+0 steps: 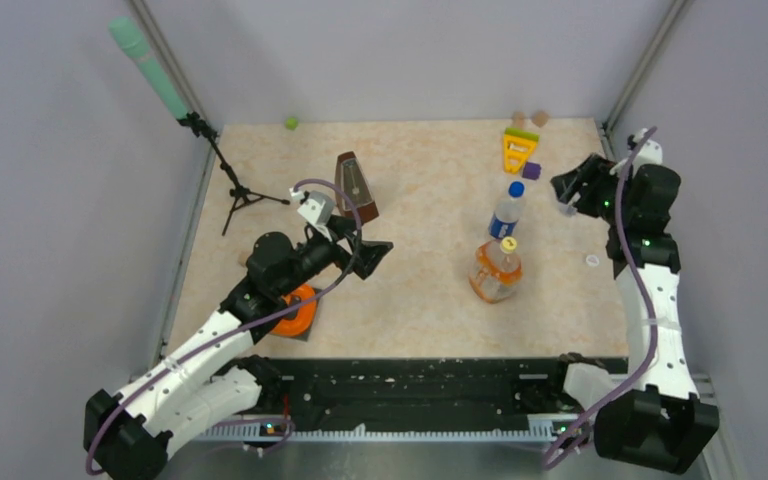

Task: Unscrew the bottle caps
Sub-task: Place the plastic bottle at the corner of the board, then pick up the plastic bottle at the center of the board, then unscrew the bottle cap from the plastic bottle.

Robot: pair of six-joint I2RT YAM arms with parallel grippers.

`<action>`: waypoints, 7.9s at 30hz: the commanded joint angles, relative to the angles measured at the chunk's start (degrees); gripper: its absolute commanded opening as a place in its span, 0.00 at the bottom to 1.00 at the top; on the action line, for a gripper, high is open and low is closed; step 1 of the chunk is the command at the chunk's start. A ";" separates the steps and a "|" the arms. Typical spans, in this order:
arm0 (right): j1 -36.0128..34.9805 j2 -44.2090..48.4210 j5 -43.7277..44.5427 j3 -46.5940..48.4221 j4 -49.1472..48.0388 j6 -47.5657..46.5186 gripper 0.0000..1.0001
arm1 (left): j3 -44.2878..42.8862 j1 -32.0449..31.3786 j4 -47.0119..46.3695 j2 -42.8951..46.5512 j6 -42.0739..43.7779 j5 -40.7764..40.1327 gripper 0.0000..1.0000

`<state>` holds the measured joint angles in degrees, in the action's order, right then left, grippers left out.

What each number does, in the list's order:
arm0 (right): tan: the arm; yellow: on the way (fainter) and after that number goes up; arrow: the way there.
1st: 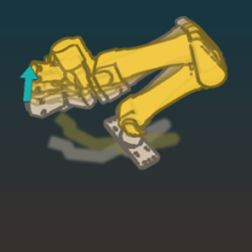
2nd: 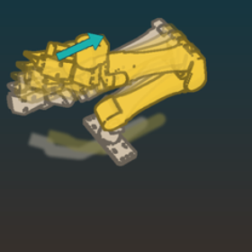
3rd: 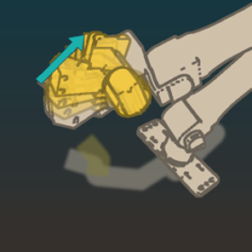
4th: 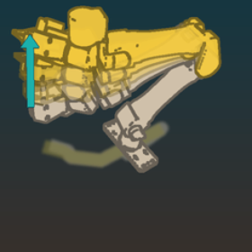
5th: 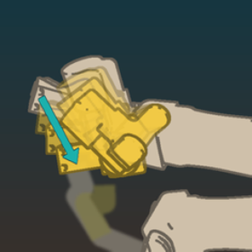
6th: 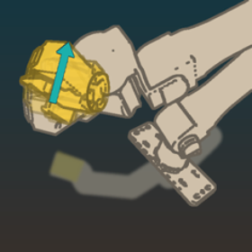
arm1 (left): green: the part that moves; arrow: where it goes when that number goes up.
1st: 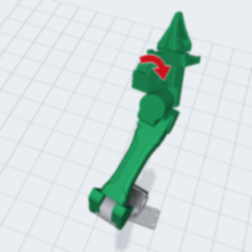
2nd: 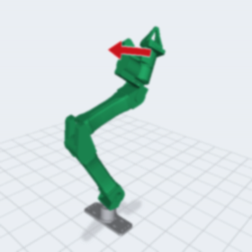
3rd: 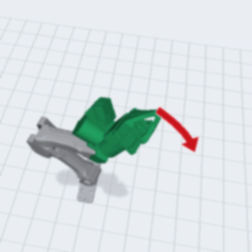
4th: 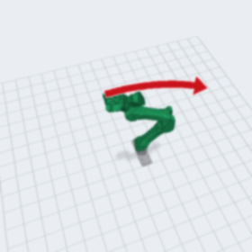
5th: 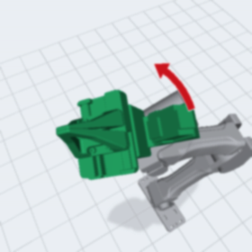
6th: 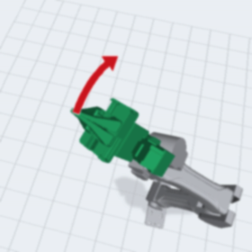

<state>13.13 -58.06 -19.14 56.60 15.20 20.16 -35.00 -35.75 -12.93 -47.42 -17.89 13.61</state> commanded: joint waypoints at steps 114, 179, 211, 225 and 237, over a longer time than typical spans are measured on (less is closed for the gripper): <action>-31.64 1.80 -41.82 -9.40 -20.30 6.62 0.00 | -13.24 -1.00 -13.24 -25.57 -5.06 40.11 0.98; -33.14 2.60 -27.47 -11.95 -17.97 5.40 0.55 | -17.29 -4.47 3.30 -25.48 3.45 24.62 0.15; -45.06 -2.72 1.61 -15.00 -33.34 17.82 0.49 | -13.08 -11.19 10.41 -19.15 4.74 -5.24 0.00; -46.52 -7.99 -1.20 -14.32 -38.83 22.77 0.44 | -12.35 -11.27 10.39 -18.24 4.45 -7.71 0.00; -48.06 -11.17 -0.32 -11.17 -34.89 20.91 0.47 | -13.37 -11.30 11.17 -18.69 4.07 -10.50 0.00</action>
<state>-33.34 -68.14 -19.75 42.46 -19.92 42.04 -46.70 -46.85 0.84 -66.81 -13.56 3.57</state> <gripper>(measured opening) 0.458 0.539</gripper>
